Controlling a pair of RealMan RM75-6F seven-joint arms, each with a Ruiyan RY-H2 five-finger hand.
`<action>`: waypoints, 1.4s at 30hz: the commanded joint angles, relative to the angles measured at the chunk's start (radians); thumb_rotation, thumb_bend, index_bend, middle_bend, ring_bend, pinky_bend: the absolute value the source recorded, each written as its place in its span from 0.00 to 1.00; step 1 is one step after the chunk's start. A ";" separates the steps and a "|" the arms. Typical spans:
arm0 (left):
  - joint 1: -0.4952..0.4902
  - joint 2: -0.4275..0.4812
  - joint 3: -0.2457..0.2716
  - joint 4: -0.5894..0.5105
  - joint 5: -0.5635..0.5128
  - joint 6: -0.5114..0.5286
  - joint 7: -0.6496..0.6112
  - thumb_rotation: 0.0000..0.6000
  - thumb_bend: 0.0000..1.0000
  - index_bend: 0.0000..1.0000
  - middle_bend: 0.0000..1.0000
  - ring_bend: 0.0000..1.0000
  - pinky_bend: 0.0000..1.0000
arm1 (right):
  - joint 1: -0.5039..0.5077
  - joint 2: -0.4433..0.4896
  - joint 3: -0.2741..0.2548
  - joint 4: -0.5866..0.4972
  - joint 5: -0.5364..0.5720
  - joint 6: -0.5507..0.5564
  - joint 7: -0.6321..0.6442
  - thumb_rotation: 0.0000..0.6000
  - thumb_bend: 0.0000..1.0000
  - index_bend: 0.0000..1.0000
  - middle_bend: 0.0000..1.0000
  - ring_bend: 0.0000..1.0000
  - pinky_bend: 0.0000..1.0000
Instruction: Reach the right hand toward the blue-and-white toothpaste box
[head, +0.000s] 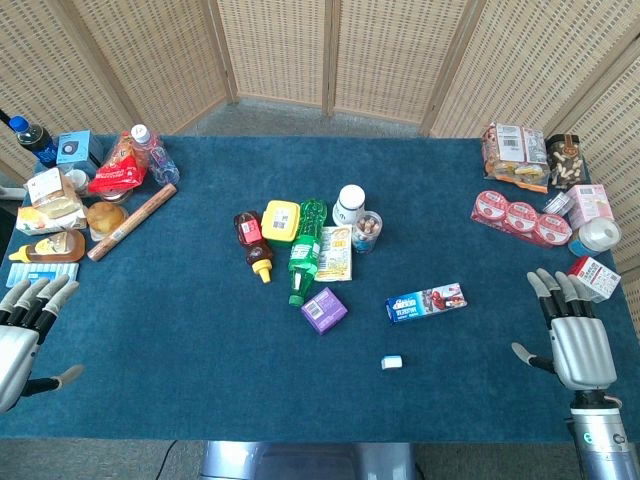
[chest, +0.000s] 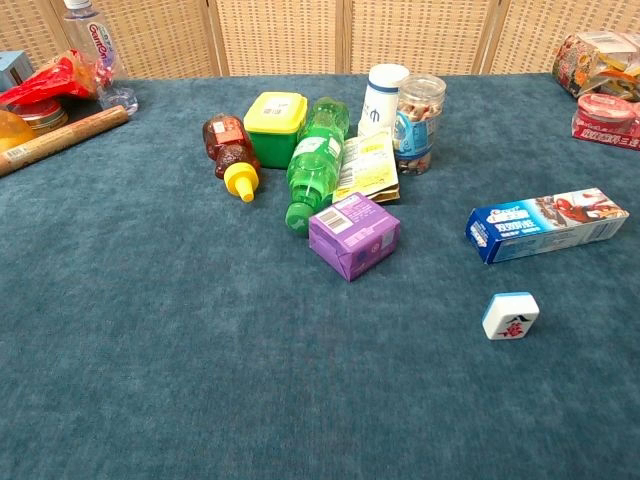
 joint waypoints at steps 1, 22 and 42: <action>0.003 0.001 0.002 -0.002 0.005 0.005 0.000 1.00 0.00 0.00 0.00 0.00 0.00 | -0.001 -0.002 0.001 0.003 -0.001 -0.009 0.007 1.00 0.00 0.01 0.00 0.00 0.00; -0.006 0.009 -0.011 0.014 -0.038 -0.008 -0.044 1.00 0.00 0.00 0.00 0.00 0.00 | 0.192 -0.147 0.040 0.101 0.005 -0.331 -0.018 1.00 0.00 0.00 0.00 0.00 0.00; -0.013 0.008 -0.020 0.027 -0.073 -0.021 -0.054 1.00 0.00 0.00 0.00 0.00 0.00 | 0.331 -0.308 0.065 0.316 0.054 -0.494 0.026 1.00 0.00 0.11 0.20 0.04 0.08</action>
